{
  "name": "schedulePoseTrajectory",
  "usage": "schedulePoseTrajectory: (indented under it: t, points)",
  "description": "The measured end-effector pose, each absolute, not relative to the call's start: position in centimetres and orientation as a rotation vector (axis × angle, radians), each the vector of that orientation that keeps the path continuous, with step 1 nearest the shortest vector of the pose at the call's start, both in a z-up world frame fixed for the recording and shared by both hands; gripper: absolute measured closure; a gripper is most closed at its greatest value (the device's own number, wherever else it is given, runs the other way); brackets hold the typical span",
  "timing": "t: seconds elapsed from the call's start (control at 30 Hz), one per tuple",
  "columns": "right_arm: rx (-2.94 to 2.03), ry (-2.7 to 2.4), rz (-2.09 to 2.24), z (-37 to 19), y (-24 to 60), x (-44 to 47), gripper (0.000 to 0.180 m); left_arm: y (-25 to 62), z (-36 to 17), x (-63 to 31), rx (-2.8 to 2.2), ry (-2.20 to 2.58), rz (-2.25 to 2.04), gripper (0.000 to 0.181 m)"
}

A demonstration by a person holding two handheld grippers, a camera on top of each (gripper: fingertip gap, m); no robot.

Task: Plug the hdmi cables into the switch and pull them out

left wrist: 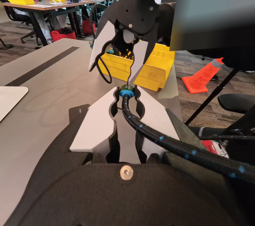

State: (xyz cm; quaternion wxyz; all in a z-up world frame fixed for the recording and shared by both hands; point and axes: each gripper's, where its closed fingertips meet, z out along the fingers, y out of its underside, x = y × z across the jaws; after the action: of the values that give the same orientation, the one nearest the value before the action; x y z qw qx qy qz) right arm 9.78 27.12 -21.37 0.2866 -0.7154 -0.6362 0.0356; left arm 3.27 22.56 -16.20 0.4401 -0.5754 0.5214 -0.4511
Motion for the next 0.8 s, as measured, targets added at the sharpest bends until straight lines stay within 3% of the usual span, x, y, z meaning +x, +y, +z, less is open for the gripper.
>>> schedulePoseTrajectory:
  t: [0.8]
  points:
    - [-1.890,-2.128,-0.121,-30.2,33.6,8.6,0.093,25.1,-16.7,1.5,-1.459,1.182,-1.198,0.161]
